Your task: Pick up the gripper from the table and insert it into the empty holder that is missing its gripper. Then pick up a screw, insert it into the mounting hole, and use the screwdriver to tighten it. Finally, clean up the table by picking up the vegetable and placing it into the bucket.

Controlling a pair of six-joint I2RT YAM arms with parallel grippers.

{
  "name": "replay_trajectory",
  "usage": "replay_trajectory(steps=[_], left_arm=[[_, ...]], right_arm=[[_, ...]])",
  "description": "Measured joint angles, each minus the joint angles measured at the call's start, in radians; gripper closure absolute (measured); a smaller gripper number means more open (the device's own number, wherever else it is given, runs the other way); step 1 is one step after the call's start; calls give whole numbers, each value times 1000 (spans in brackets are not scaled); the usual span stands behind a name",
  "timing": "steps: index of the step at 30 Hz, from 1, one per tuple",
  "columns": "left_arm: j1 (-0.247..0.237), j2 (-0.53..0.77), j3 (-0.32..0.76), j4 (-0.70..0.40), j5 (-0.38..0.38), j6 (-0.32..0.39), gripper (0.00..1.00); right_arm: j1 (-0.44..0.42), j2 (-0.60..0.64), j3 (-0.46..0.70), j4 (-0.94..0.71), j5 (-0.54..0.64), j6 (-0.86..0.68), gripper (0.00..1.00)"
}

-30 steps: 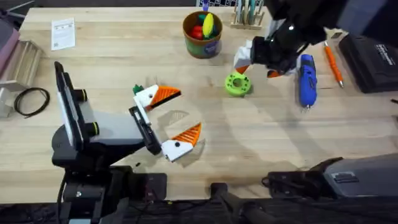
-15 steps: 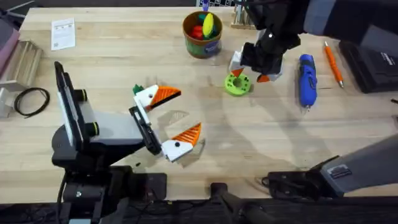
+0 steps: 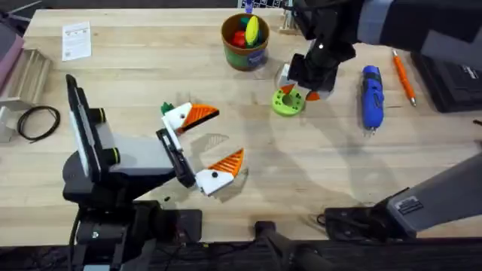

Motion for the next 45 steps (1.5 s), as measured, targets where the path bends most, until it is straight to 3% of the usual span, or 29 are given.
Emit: replay_trajectory(steps=[27, 45], left_arm=[[0, 0, 0, 0, 0, 0, 14], [0, 0, 0, 0, 0, 0, 15]], right_arm=[[0, 32, 0, 14, 23, 4, 638], [0, 34, 0, 36, 26, 3, 874]])
